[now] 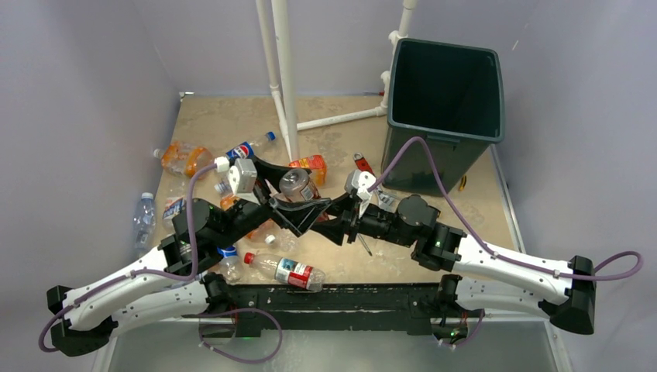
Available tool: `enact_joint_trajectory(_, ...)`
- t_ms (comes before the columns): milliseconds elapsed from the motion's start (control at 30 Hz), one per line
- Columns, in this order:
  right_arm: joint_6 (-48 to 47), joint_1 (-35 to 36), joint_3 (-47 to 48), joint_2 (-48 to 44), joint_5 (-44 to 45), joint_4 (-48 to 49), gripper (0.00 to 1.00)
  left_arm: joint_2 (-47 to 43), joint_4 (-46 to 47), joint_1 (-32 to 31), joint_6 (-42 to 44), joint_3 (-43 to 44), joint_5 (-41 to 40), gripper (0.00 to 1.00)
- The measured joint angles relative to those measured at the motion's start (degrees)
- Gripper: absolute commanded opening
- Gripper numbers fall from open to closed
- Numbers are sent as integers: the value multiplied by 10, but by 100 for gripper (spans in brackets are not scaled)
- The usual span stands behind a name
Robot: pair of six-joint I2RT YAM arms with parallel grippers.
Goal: Put the plastic bottles in the bin
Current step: Pick up the plastic bottle at the center of the board.
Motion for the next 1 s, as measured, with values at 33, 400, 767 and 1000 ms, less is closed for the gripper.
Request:
enact_joint_trajectory(33, -1, 0, 0, 1, -2, 1, 0, 0, 0, 0, 0, 0, 0, 84)
enact_joint_trajectory(400, -13, 0, 0, 0, -28, 0, 0, 6, 4, 0, -1, 0, 2, 42)
enact_joint_trajectory(767, -15, 0, 0, -8, -29, -14, 6, 16, 16, 0, 0, 0, 16, 0)
enact_joint_trajectory(1000, 2, 0, 8, -10, -29, -29, 99, 9, 5, 0, 3, 0, 3, 0)
